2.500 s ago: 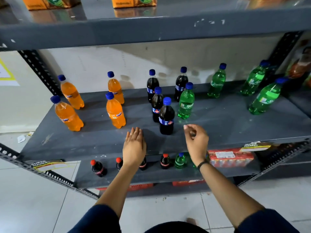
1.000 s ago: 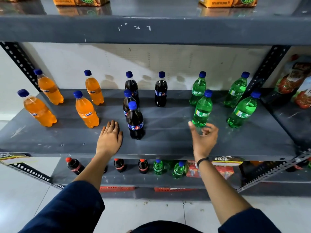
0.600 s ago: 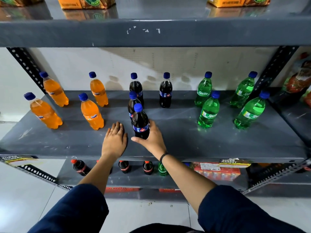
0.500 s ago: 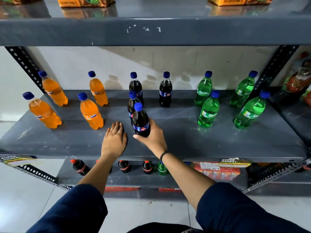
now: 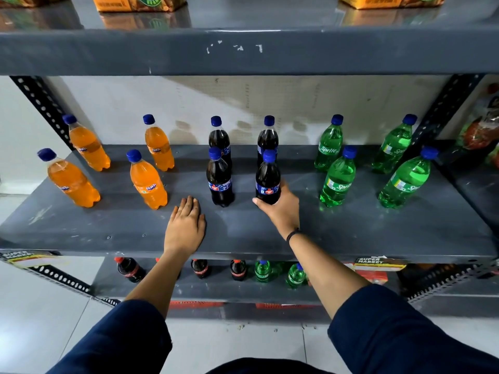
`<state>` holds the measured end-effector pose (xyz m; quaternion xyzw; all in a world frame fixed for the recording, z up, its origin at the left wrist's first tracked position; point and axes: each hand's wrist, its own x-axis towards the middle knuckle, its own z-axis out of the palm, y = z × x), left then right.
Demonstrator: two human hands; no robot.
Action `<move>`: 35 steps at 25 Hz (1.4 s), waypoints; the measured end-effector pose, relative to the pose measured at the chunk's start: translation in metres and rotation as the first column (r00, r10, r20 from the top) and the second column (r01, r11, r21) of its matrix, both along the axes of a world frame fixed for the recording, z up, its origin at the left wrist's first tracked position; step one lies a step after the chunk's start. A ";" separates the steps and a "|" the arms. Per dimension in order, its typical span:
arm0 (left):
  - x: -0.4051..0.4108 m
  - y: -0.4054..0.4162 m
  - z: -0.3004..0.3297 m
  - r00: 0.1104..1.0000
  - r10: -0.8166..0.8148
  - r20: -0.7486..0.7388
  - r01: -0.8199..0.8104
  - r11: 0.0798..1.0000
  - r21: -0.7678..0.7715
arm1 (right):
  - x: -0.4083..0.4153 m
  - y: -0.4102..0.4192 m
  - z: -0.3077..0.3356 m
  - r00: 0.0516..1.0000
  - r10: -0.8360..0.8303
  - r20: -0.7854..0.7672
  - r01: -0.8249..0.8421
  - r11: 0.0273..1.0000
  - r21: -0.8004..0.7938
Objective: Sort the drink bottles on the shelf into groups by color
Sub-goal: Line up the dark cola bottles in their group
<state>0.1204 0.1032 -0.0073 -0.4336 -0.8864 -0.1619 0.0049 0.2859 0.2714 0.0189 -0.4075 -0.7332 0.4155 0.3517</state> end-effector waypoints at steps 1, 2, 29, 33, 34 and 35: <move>0.001 0.001 0.000 1.000 0.000 0.000 0.000 1.000 0.005 | 0.000 -0.001 -0.003 1.000 0.008 -0.004 -0.008 1.000 0.005; 0.001 0.001 0.001 1.000 0.001 0.004 -0.001 1.000 0.010 | 0.000 -0.001 -0.004 1.000 0.014 -0.014 -0.014 1.000 0.006; 0.015 0.047 0.029 0.811 -0.011 0.585 -0.273 0.878 0.394 | -0.001 0.004 -0.013 0.998 0.039 -0.043 -0.039 0.999 -0.013; 0.062 0.039 0.020 0.700 0.196 0.686 -0.594 0.693 0.409 | 0.038 -0.003 -0.018 0.997 -0.035 -0.062 0.037 0.999 0.031; 0.084 0.041 0.017 0.711 0.196 0.675 -0.596 0.677 0.431 | 0.054 -0.001 -0.020 0.992 -0.097 -0.085 0.102 0.994 0.050; 0.107 0.043 0.012 0.753 0.153 0.640 -0.541 0.698 0.469 | 0.071 0.001 -0.021 0.976 -0.174 -0.132 0.182 0.982 0.046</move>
